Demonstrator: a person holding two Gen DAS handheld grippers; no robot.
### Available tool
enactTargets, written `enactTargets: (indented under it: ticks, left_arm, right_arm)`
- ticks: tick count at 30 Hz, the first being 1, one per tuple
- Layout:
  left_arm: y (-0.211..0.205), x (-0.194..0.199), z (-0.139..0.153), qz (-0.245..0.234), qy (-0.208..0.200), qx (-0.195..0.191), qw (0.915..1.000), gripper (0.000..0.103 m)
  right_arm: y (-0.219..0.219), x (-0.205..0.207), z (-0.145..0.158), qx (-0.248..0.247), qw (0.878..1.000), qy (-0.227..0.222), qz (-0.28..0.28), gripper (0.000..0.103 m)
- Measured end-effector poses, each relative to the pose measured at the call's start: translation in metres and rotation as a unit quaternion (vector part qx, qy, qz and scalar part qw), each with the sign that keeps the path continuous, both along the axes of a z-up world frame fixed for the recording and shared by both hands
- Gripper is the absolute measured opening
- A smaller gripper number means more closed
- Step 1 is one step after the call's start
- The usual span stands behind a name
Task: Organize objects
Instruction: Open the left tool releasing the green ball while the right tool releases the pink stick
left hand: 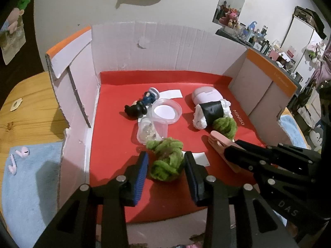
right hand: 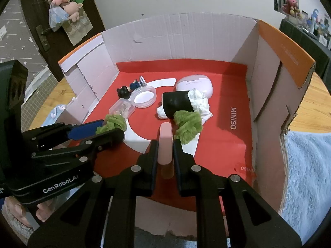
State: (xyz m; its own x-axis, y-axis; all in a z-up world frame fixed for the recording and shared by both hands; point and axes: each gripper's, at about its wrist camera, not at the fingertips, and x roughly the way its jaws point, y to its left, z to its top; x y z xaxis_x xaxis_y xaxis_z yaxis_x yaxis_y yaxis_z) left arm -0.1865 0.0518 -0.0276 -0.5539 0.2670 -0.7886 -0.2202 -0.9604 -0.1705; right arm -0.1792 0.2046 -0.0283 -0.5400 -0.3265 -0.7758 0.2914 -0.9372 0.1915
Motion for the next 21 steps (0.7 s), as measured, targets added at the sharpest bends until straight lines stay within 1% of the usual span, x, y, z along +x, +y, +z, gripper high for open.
enactTargets:
  ticks: [4, 5, 7, 8, 9, 11, 21]
  left_arm:
    - [0.000, 0.002, 0.000, 0.001, 0.001, 0.000, 1.0000, 0.038]
    - [0.001, 0.002, -0.001, 0.001, 0.001, 0.000, 1.0000, 0.038]
    - [0.001, 0.002, 0.000, 0.002, 0.002, 0.000, 1.0000, 0.042]
    - [0.001, 0.002, 0.000, 0.003, 0.004, -0.001, 1.0000, 0.044]
    - [0.000, 0.002, 0.000, 0.007, 0.006, -0.003, 1.0000, 0.045]
    - [-0.001, 0.004, 0.002, 0.007, 0.006, 0.001, 1.0000, 0.045]
    - [0.000, 0.012, 0.007, 0.004, 0.014, -0.001, 0.9999, 0.046]
  right_arm:
    - [0.000, 0.003, 0.001, 0.000, 1.000, 0.001, 0.000, 0.015]
    - [0.000, 0.003, 0.002, 0.000, 1.000, 0.002, 0.000, 0.018]
    - [0.000, 0.006, 0.002, 0.001, 1.000, 0.003, 0.000, 0.033]
    - [-0.001, 0.007, 0.003, 0.001, 1.000, 0.004, 0.000, 0.055]
    - [-0.001, 0.008, 0.004, -0.001, 1.000, 0.007, 0.000, 0.060]
    - [0.000, 0.011, 0.007, -0.001, 1.000, 0.014, -0.002, 0.060]
    - [0.001, 0.020, 0.012, -0.002, 1.000, 0.021, -0.006, 0.060]
